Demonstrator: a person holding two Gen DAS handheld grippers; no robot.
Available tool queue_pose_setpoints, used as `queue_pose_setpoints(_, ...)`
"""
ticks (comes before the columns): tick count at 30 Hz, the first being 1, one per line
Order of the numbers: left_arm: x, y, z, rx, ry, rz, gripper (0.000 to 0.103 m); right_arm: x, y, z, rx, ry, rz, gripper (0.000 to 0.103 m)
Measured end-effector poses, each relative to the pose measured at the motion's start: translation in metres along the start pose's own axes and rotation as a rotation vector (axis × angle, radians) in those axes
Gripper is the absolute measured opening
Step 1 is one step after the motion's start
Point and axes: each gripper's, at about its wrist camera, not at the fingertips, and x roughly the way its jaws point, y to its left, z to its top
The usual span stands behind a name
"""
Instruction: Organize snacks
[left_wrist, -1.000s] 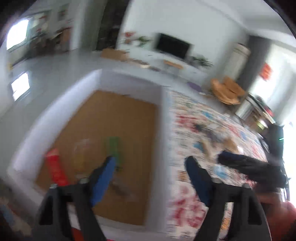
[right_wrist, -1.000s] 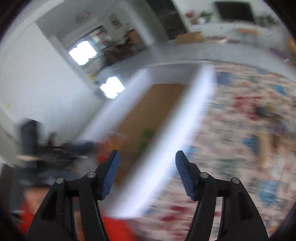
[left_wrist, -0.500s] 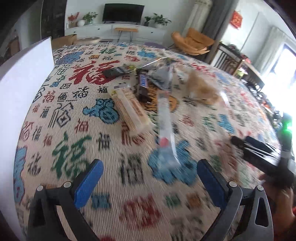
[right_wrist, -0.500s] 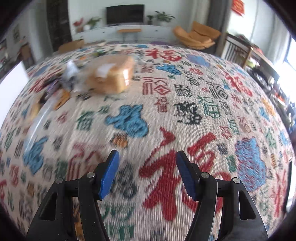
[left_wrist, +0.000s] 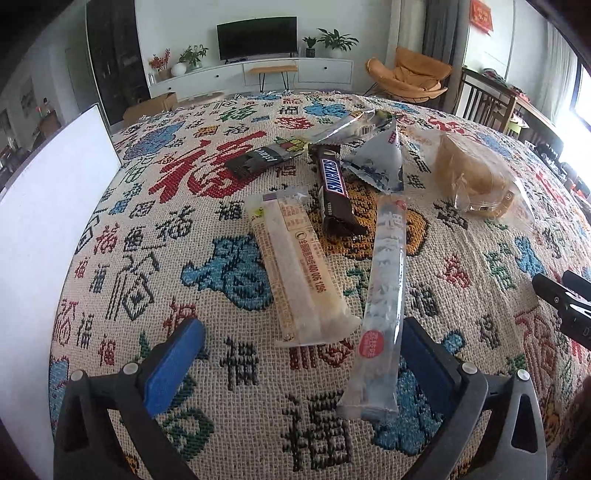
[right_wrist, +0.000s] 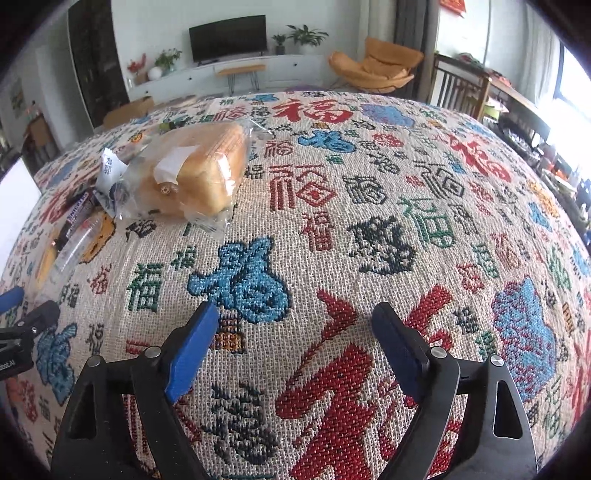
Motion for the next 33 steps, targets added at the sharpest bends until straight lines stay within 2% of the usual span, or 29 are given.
queue_pose_setpoints(33, -0.0001, 0.0002, 0.0008, 0.000, 0.000, 0.001, 0.103, -0.0001, 0.0007, -0.0020, 0.002, -0.001, 0.004, 0.088)
